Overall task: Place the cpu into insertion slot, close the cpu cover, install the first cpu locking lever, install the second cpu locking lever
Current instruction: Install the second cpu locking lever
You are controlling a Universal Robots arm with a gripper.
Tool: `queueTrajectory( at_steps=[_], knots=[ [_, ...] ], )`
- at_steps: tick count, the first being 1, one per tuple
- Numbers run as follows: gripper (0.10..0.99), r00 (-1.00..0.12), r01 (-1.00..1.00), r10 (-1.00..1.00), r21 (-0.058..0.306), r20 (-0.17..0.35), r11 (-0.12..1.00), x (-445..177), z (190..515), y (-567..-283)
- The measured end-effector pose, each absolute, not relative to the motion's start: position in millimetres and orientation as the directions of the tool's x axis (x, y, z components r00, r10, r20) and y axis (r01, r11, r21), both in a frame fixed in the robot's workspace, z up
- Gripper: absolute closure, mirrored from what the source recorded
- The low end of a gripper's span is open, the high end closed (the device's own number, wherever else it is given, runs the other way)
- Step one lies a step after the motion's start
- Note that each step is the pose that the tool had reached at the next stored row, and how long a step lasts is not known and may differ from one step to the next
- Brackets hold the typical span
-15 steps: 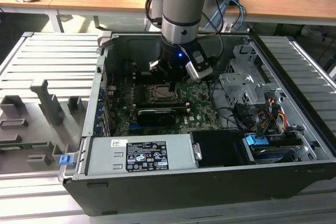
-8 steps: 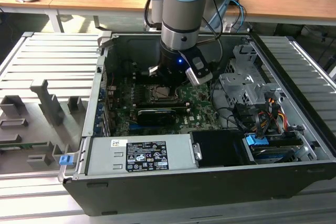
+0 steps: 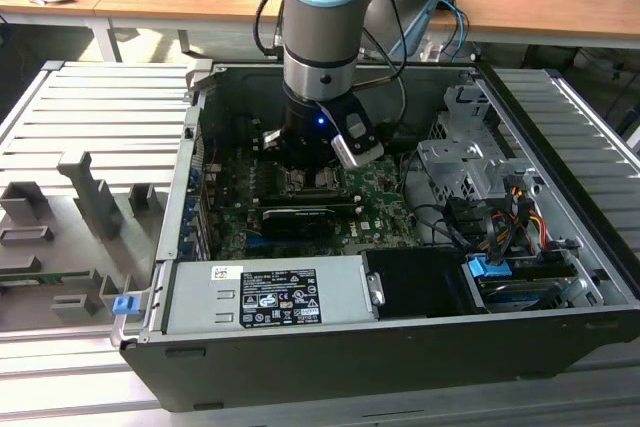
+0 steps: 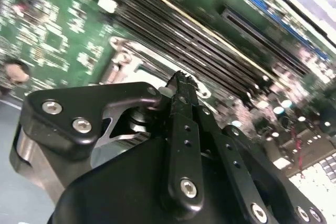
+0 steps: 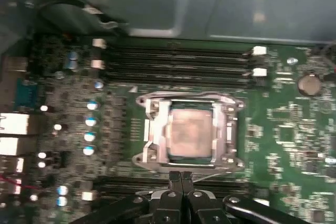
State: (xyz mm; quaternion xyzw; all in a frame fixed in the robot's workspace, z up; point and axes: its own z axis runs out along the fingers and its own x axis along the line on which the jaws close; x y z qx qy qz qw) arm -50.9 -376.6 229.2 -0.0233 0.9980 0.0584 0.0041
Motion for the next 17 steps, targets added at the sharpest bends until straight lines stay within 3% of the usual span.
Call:
queueTrajectory(
  at_steps=[1,3,17],
  knots=[
    [0.98,-0.999,-0.047,-0.046,0.116,-0.011,0.992,-55,220,-377],
    [0.98,-0.999,-0.047,-0.045,0.172,-0.013,0.984,-62,218,-386],
    [0.98,-0.999,-0.047,-0.044,0.254,-0.018,0.966,-74,217,-405]
  ],
)
